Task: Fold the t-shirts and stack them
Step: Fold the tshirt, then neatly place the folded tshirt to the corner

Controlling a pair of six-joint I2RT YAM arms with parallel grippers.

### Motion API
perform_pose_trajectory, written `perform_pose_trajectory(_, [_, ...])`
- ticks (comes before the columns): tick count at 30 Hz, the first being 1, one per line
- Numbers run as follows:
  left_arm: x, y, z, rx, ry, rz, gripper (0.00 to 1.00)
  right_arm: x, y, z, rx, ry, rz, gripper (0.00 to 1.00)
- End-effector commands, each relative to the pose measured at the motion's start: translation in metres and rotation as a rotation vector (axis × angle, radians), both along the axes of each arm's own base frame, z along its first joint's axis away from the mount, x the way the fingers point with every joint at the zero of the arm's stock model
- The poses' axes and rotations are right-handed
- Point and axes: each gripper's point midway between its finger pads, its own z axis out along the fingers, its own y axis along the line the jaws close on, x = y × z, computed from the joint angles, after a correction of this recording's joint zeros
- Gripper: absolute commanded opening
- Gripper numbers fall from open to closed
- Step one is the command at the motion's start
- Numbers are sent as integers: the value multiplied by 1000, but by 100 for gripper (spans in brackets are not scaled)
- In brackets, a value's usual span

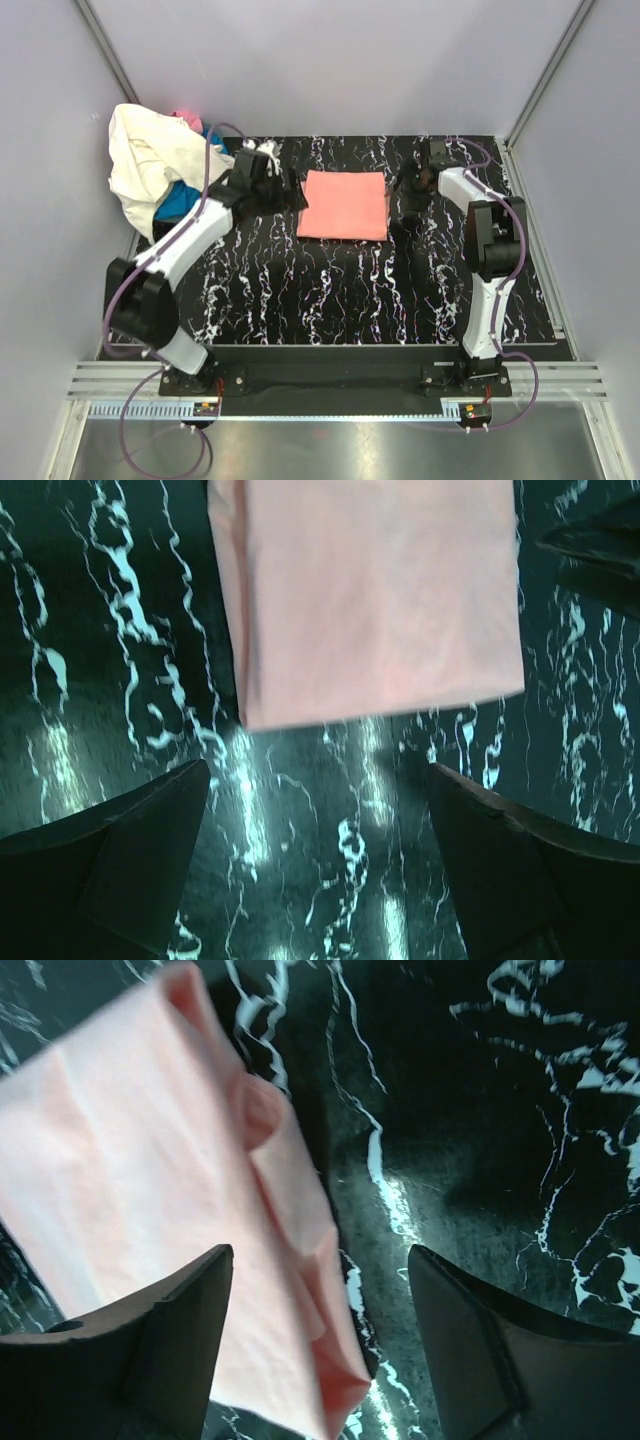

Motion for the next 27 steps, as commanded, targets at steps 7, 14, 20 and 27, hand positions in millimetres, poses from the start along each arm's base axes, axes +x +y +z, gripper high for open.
perform_pose_trajectory(7, [-93,37,-1,76,-90,52,95,-11,21,-40,93,29,71,72])
perform_pose_trajectory(14, [-140,65,13,67,-153,104,95,-13,31,-55,149,49,80,49])
perform_pose_trajectory(20, [-168,80,23,76,-179,86,96,-11,33,-63,165,58,89,1])
perform_pose_trajectory(27, [-186,84,34,48,-220,55,95,19,-37,-45,-155,72,30,0])
